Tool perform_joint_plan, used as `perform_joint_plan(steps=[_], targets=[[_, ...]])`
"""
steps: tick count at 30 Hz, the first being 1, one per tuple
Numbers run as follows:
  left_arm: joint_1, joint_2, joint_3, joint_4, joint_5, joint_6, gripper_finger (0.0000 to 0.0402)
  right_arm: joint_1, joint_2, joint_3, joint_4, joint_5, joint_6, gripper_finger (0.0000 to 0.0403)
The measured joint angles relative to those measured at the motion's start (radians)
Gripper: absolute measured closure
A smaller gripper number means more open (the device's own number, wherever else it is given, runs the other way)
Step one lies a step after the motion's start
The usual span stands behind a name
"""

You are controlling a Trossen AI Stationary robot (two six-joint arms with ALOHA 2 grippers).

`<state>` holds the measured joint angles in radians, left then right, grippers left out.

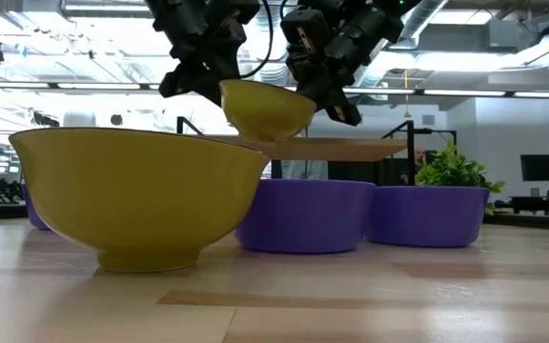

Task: Pick & Place Mini bowls
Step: Put the right white patterned bowl on the shelf

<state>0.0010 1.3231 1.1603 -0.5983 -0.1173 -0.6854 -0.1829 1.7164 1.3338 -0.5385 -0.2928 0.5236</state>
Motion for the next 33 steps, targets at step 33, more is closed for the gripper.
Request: perform_joint_plan(steps=[33], targets=[[0.000, 0.013, -0.046, 0.001, 0.047, 0.007, 0.0392, 0.013, 0.000, 0.000, 0.031, -0.052, -0.007, 0.0367]])
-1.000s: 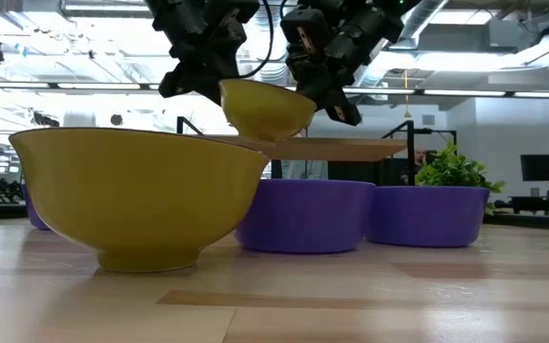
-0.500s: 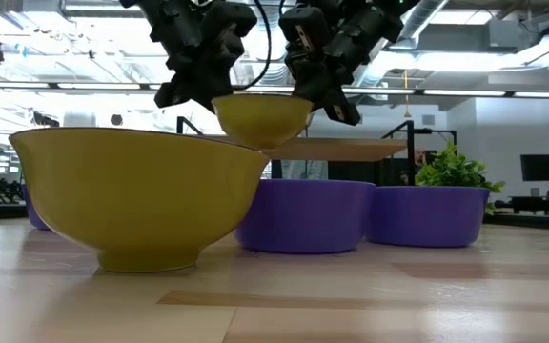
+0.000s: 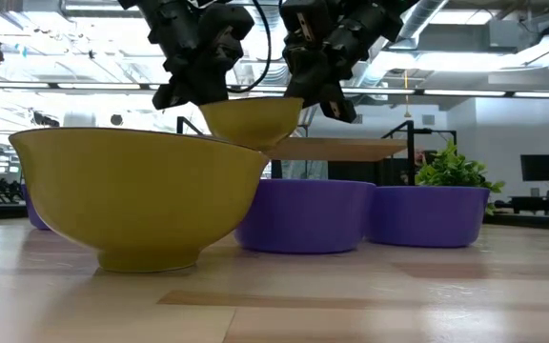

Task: Pick & Place Mini bowls
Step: Put the right white patterned bowl on the shelf

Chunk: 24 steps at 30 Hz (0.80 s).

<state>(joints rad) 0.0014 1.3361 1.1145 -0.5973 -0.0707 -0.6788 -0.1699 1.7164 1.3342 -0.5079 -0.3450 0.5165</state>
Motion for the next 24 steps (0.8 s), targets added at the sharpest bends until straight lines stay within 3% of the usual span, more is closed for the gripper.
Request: perform_joint_plan(steps=[13, 24], targets=[[0.000, 0.000, 0.000, 0.008, 0.044, -0.005, 0.0392, 0.000, -0.012, 0.000, -0.005, 0.028, -0.075, 0.0302], [0.000, -0.026, 0.001, 0.008, 0.078, -0.007, 0.0392, -0.031, -0.159, 0.000, -0.009, 0.037, -0.181, 0.0281]])
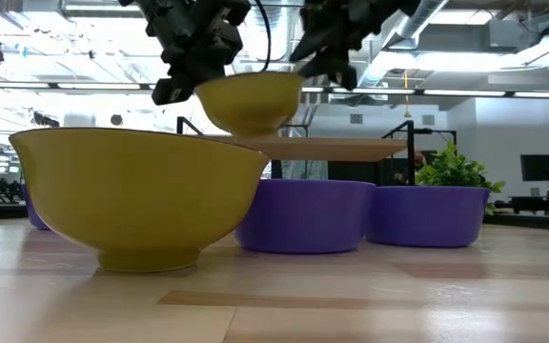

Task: Pick & Place Mini bowls
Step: Put the right white patterned bowl on the shelf

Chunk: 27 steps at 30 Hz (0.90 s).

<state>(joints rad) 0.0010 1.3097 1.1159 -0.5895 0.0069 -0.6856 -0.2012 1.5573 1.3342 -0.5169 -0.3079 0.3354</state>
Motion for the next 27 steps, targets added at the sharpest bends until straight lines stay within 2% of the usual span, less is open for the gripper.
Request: perform_joint_plan(steps=[11, 17, 22, 27], targets=[[0.025, -0.114, 0.002, 0.003, -0.002, -0.035, 0.0392, -0.019, -0.178, 0.000, -0.030, 0.006, -0.182, 0.0296], [0.077, -0.177, 0.009, -0.018, 0.034, -0.056, 0.0392, -0.020, -0.241, 0.000, -0.093, 0.120, -0.196, 0.0296], [0.135, -0.184, 0.088, -0.099, 0.035, -0.013, 0.0392, -0.034, -0.276, 0.000, -0.177, 0.200, -0.222, 0.0296], [0.209, -0.174, 0.178, -0.124, 0.052, 0.071, 0.0392, -0.056, -0.293, 0.000, -0.252, 0.290, -0.155, 0.0296]])
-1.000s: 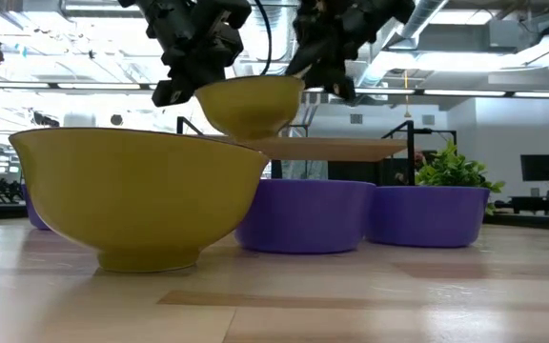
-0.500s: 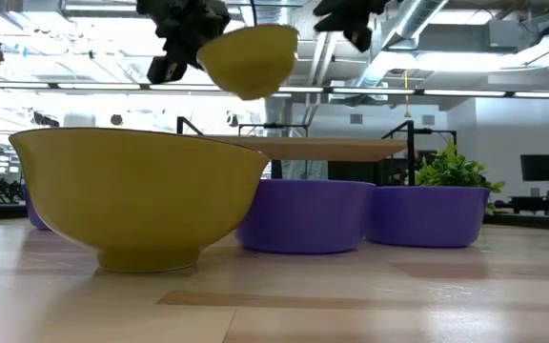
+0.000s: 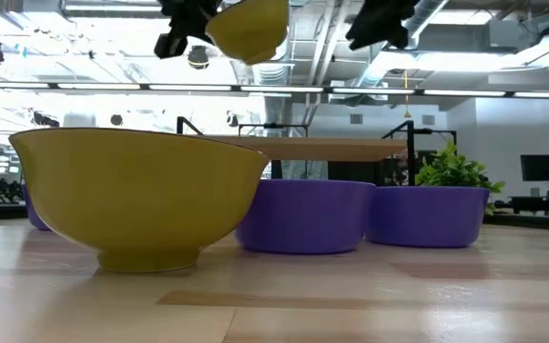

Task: Pick & Place Mini bowls
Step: Put the right white patterned bowl on the shelf

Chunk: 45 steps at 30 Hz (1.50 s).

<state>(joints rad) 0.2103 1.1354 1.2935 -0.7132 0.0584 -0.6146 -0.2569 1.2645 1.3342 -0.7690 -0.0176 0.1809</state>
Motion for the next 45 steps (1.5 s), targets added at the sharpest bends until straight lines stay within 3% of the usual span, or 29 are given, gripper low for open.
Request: perform_joint_plan(steps=[9, 18, 27, 30, 45], targets=[[0.174, 0.039, 0.104, -0.056, 0.062, 0.151, 0.0392, -0.008, -0.002, 0.000, -0.092, 0.004, 0.063, 0.0296], [0.388, 0.183, 0.210, -0.134, 0.172, 0.319, 0.0392, 0.008, -0.002, 0.000, -0.091, 0.018, 0.111, 0.0296], [0.551, 0.339, 0.304, -0.235, 0.183, 0.475, 0.0392, 0.008, -0.001, 0.000, -0.091, 0.019, 0.160, 0.0296], [0.596, 0.372, 0.308, -0.231, 0.234, 0.491, 0.0392, 0.008, -0.001, 0.000, -0.088, 0.020, 0.161, 0.0296], [0.622, 0.432, 0.308, -0.229, 0.239, 0.554, 0.0391, 0.006, -0.001, 0.000, -0.087, 0.025, 0.161, 0.0296]])
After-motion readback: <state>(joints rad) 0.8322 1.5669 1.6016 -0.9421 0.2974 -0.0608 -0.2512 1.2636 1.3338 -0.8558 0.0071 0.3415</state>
